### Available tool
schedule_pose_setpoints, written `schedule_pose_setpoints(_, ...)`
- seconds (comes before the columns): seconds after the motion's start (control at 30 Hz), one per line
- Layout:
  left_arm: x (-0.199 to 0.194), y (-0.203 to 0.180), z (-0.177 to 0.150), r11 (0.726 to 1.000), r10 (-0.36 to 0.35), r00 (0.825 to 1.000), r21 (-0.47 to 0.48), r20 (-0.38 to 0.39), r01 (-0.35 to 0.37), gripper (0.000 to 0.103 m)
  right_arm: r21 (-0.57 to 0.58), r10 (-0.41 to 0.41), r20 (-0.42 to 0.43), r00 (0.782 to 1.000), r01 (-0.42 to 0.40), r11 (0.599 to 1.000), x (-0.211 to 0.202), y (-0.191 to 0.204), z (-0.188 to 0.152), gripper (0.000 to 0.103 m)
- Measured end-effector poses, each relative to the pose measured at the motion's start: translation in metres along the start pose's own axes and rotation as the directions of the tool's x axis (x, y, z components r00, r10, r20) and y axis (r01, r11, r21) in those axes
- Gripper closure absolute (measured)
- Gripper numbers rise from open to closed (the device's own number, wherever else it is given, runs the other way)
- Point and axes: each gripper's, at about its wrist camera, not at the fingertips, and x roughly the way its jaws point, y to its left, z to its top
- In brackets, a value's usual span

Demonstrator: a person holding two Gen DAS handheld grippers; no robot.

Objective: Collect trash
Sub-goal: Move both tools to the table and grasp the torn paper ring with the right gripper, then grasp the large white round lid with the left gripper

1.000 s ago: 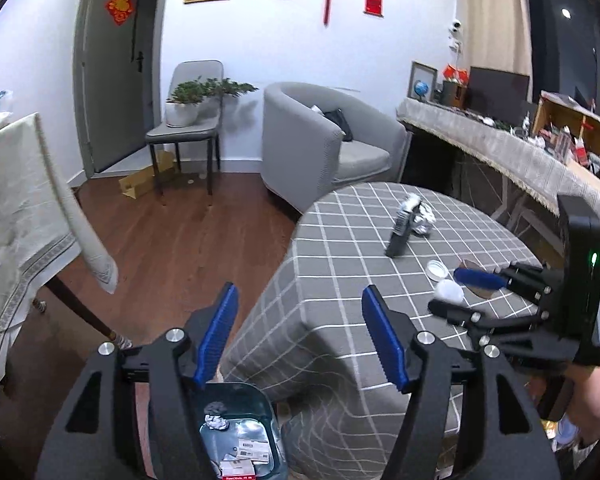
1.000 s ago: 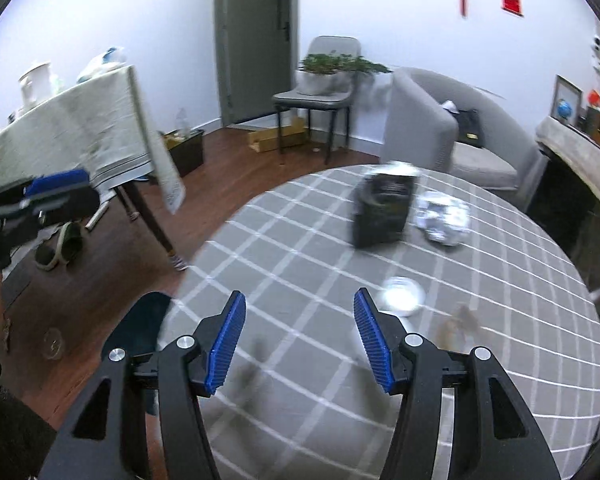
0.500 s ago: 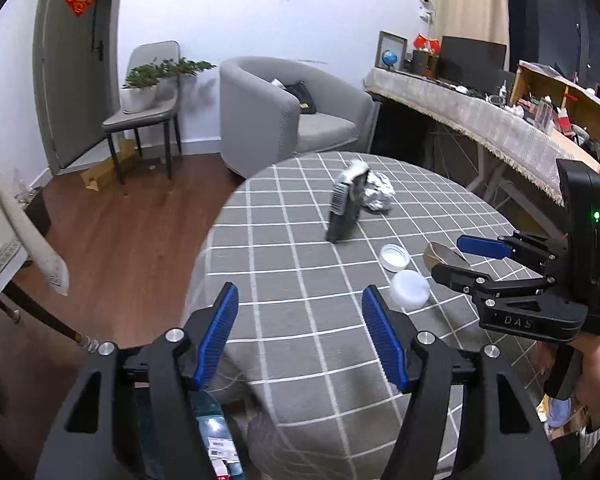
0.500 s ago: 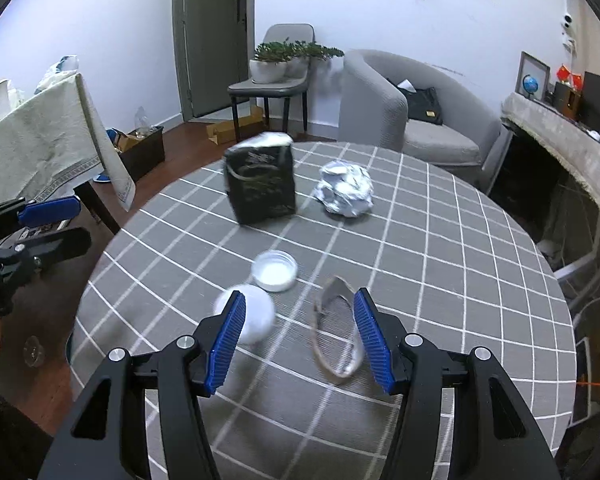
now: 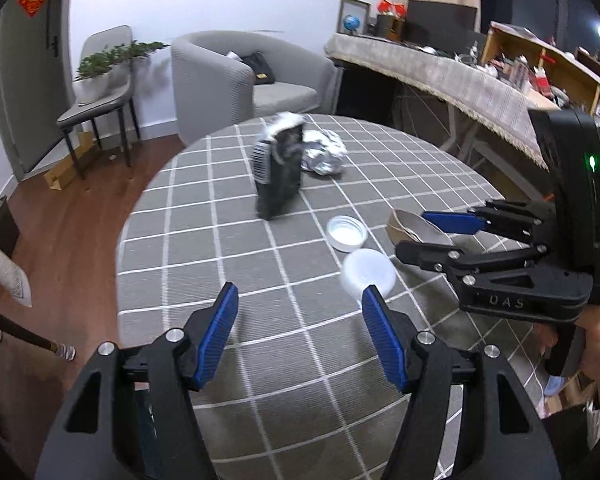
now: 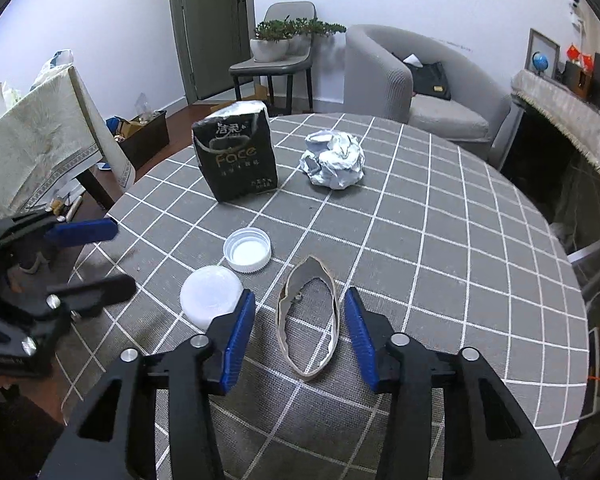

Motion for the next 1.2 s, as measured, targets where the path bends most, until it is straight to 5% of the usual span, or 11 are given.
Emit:
schedule_pose_setpoints(0.3, 0.02, -0.014, 0.005, 0.998, -0.043, 0.998, 0.04, -0.034, 0.045, 0.035, -0.015, 0.011, -0.036, 0.999, -0.011, 1.0, 0.008, -0.007, 0.002, 0.074)
schedule_pose_setpoints(0.67, 0.042, -0.036, 0.012, 0.993, -0.049, 0.997, 0.107, -0.066, 0.056, 0.044, 0.012, 0.014, 0.022, 1.0, -0.014, 1.0, 0.002, -0.027, 0.009, 0.074)
schedule_pose_setpoints(0.97, 0.048, -0.046, 0.017, 0.989, -0.025, 0.998, 0.144, -0.065, 0.034, 0.061, 0.027, 0.009, 0.028, 1.0, -0.01, 1.0, -0.001, -0.038, 0.011, 0.074)
schedule_pose_setpoints(1.2, 0.041, -0.043, 0.013, 0.992, -0.038, 0.997, 0.115, -0.06, 0.044, 0.061, 0.032, 0.001, 0.027, 1.0, -0.001, 0.999, -0.008, -0.032, 0.011, 0.074)
